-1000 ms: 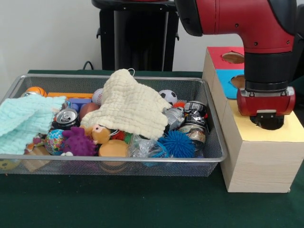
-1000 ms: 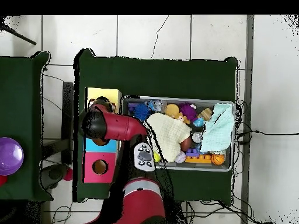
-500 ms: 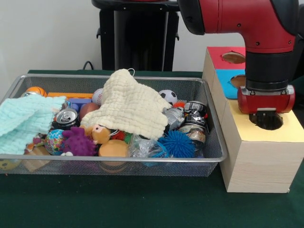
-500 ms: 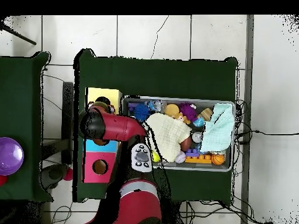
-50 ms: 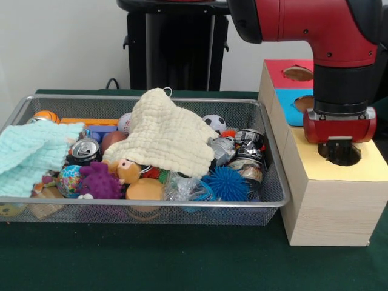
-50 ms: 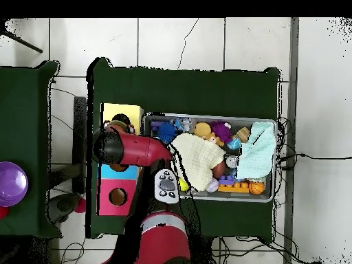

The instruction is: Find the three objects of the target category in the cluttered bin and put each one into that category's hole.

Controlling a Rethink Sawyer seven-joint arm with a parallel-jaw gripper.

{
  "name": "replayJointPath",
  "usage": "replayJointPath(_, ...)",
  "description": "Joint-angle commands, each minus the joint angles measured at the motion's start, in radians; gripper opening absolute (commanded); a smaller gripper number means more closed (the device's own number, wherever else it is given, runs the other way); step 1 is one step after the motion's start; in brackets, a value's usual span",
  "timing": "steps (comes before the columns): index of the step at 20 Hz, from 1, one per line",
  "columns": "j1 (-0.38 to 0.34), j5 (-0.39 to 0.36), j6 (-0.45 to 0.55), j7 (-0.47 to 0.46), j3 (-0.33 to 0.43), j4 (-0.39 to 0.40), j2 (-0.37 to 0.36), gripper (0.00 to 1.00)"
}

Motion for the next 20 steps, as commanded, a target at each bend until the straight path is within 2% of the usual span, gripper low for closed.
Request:
replayJointPath(1,-0.004,-0.026,0.187,0.115,-0.001,0.041,0.026,0.00)
replayJointPath(8,-0.013,-0.027,0.203,0.113,0.009,0.049,0.011,0.00)
replayJointPath(10,-0.019,-0.031,0.179,0.109,0.018,0.054,0.008,0.00)
replayJointPath(20,-0.029,-0.034,0.221,0.099,0.019,0.072,-0.030,0.00)
